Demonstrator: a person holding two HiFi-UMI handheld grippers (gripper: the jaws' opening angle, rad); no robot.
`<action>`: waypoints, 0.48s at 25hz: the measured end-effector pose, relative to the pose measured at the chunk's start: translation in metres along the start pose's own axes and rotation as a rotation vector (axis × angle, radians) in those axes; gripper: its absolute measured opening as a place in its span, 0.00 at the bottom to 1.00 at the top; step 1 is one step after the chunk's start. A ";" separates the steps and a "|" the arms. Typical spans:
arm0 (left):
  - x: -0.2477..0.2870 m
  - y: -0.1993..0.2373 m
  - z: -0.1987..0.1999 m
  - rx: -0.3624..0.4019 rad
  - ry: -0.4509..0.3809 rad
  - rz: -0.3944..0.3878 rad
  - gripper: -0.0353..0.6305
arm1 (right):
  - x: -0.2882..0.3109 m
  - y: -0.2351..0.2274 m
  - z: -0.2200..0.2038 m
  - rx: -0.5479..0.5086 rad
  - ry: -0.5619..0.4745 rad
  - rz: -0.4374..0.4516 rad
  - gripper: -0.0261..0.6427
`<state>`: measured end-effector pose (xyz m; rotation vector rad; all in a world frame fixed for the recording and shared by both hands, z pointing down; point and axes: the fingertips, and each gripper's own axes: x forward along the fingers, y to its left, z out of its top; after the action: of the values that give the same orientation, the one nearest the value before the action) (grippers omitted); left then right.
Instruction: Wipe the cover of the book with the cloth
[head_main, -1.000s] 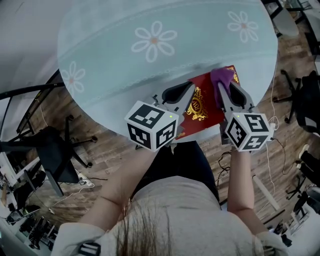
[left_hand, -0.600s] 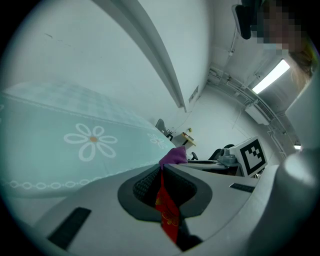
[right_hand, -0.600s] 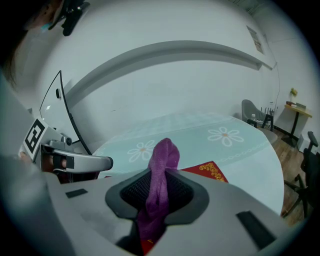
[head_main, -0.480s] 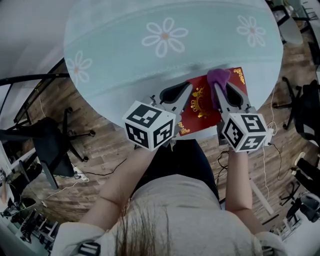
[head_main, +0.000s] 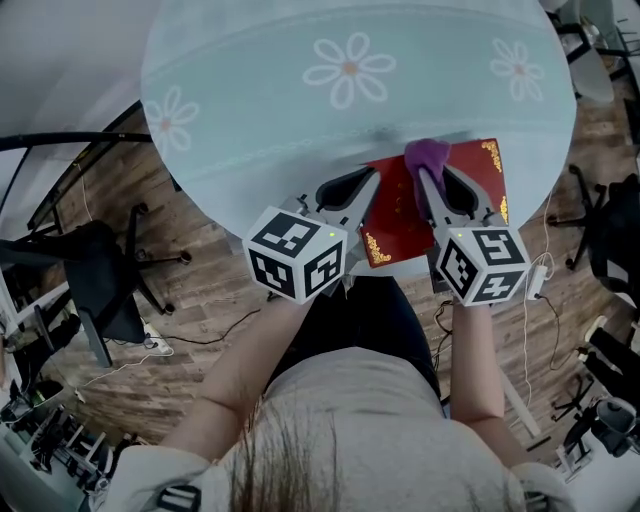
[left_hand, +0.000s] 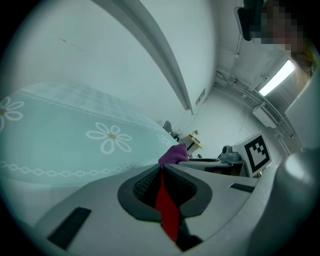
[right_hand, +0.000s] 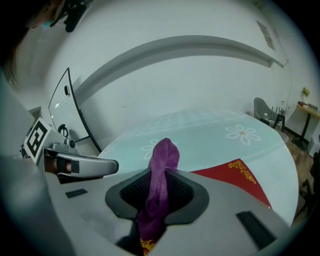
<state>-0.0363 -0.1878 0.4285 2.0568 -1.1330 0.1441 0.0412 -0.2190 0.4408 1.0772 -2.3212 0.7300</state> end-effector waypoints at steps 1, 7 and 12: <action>-0.002 0.002 -0.002 0.004 0.004 0.006 0.10 | 0.001 0.004 -0.001 -0.004 0.003 0.006 0.18; -0.010 0.010 -0.011 0.014 0.016 0.030 0.10 | 0.007 0.021 -0.003 -0.018 0.015 0.041 0.18; -0.021 0.019 -0.016 0.004 0.016 0.050 0.10 | 0.012 0.038 -0.006 -0.041 0.027 0.076 0.18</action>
<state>-0.0589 -0.1684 0.4413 2.0283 -1.1757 0.1867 0.0048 -0.2008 0.4426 0.9598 -2.3550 0.7171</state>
